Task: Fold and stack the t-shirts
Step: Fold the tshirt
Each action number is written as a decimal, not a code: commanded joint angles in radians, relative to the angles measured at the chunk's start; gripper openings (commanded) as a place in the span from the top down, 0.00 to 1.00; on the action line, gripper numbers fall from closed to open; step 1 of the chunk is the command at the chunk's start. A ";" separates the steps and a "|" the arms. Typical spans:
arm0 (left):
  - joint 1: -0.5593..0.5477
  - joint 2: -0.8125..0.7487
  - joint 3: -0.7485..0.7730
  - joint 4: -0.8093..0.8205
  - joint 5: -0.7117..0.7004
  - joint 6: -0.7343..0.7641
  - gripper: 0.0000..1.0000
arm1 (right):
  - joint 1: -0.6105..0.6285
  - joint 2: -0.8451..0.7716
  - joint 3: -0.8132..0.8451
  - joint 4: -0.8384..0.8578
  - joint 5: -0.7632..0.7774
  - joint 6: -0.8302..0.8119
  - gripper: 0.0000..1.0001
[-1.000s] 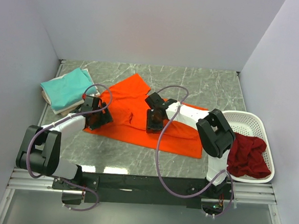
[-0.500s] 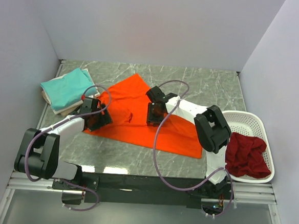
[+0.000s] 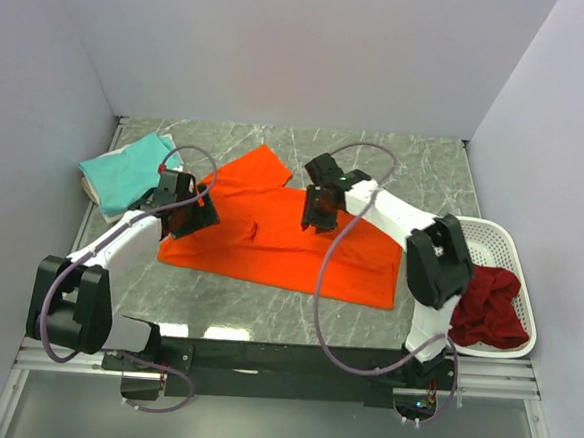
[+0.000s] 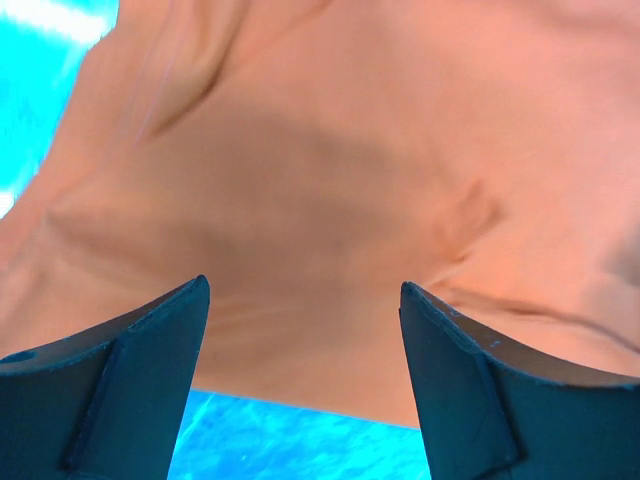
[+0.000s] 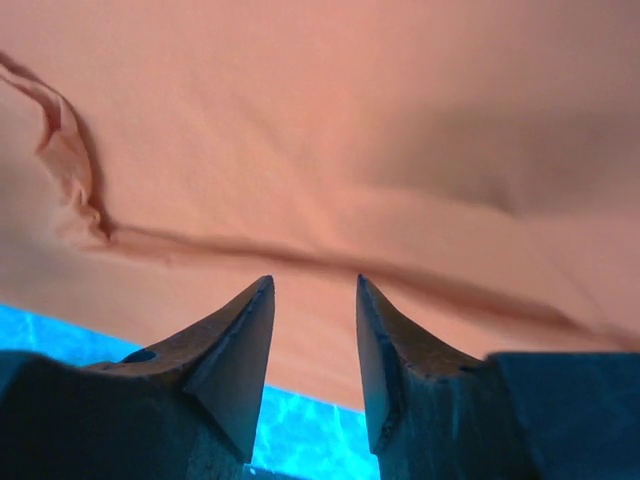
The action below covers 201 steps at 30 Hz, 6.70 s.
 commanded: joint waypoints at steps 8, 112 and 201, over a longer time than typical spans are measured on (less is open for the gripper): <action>0.008 0.090 -0.036 0.128 0.011 -0.009 0.17 | -0.035 -0.377 -0.431 0.067 -0.004 0.063 0.52; -0.147 -0.151 -0.313 0.001 -0.137 -0.340 0.13 | -0.242 -0.487 -0.784 0.065 -0.058 0.007 0.52; -0.114 0.265 0.355 -0.039 -0.171 -0.059 0.06 | -0.502 -0.168 -0.415 0.157 0.200 -0.150 0.66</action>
